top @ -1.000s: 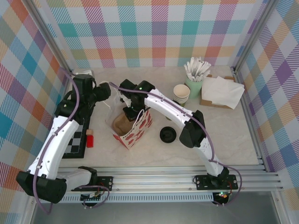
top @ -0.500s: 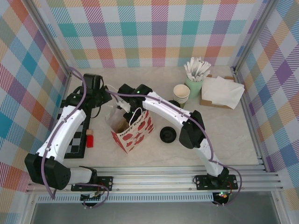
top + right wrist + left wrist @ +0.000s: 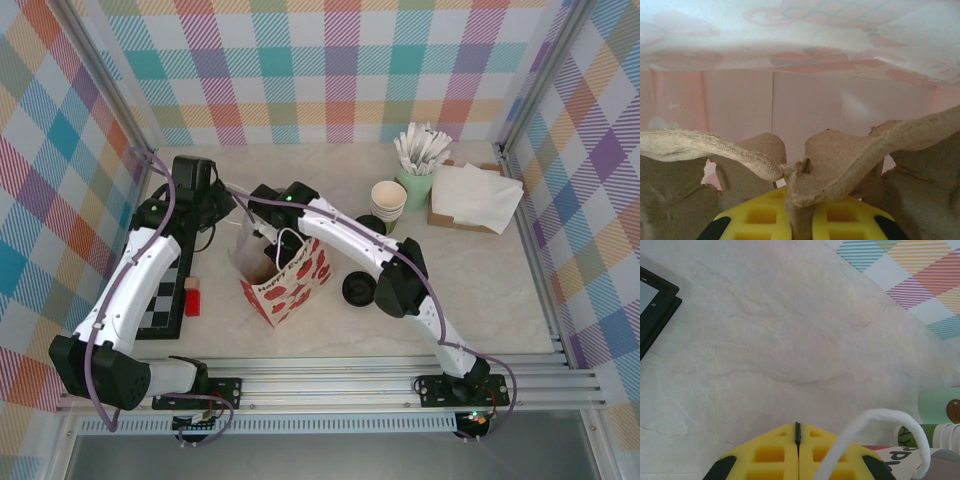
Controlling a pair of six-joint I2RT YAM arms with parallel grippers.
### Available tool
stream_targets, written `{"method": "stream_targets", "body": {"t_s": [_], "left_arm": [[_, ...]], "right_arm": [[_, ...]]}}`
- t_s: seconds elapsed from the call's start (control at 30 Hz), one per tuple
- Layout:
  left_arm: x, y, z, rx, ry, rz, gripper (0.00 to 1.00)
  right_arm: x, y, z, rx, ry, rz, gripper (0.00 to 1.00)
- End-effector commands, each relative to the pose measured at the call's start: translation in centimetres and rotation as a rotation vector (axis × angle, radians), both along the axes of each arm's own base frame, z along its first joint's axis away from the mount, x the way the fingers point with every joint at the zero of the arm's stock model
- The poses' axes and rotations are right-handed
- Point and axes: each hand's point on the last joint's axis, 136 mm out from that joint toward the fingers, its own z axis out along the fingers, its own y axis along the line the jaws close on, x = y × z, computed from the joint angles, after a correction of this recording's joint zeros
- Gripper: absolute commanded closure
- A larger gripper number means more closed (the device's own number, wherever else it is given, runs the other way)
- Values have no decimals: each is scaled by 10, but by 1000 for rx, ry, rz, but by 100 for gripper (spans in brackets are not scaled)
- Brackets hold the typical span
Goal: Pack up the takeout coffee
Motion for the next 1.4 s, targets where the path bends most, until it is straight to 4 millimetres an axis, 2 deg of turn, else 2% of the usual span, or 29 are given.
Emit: {"method": "stream_targets", "body": {"t_s": [0.0,0.3,0.4,0.57,0.63,0.7,0.8,1.0,1.1,1.17,1.23,1.37], "left_arm": [[-2,7,23,-33,-57,52,100],[-9,8,17,-49,-47,56,100],[-9,6,12,-45,-31,47,100],[-8,1,-1,-56,-6,25,100],[-8,-2,-3,-51,-4,-8,100],[-6,-7,-4,-38,-3,-49,100],[-4,-13,-1,-11,-11,-123,100],[1,-6,19,79,-91,-154,100],[7,-23,33,66,-147,-263,100],[12,-26,35,74,-144,-282,100],[18,-18,36,105,-131,-244,100],[27,-8,44,99,-154,-185,100]], "right_arm": [[-12,-11,-16,-80,24,17,100],[2,-7,-49,-90,-42,-3,100],[5,-6,-52,-77,-66,-2,100],[7,10,-34,38,-99,31,100],[3,13,-37,65,-91,78,100],[-1,8,-52,39,-80,122,100],[-8,-3,-74,-12,-38,147,100],[-18,-8,-94,-8,27,138,100],[-27,-12,-105,-29,77,181,97],[-31,-15,-106,-47,93,212,96],[-30,-17,-101,-54,81,228,96],[-27,-17,-82,-37,42,236,94]]}}
